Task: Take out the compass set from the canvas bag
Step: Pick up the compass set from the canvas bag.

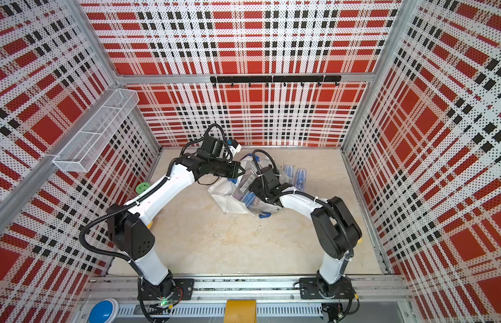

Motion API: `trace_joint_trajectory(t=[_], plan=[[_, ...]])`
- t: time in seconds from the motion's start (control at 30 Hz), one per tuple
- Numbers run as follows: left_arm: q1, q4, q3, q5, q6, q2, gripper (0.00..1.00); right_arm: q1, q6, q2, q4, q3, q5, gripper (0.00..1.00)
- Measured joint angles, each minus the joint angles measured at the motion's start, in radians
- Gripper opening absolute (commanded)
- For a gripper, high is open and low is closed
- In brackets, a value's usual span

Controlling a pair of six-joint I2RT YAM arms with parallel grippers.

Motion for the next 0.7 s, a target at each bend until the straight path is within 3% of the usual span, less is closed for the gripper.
trace_joint_trajectory(t=[0.47,0.57,0.7], plan=[[-0.01,0.002,0.0,-0.026,-0.009,0.002,0.0,-0.038,0.046,0.125,0.177,-0.037,-0.086,0.64],[-0.01,-0.001,0.0,-0.029,-0.013,0.005,0.0,-0.039,0.058,0.165,0.227,-0.031,-0.113,0.58],[-0.01,-0.001,0.0,-0.035,-0.018,0.014,0.0,-0.043,0.079,0.177,0.312,-0.035,-0.157,0.42]])
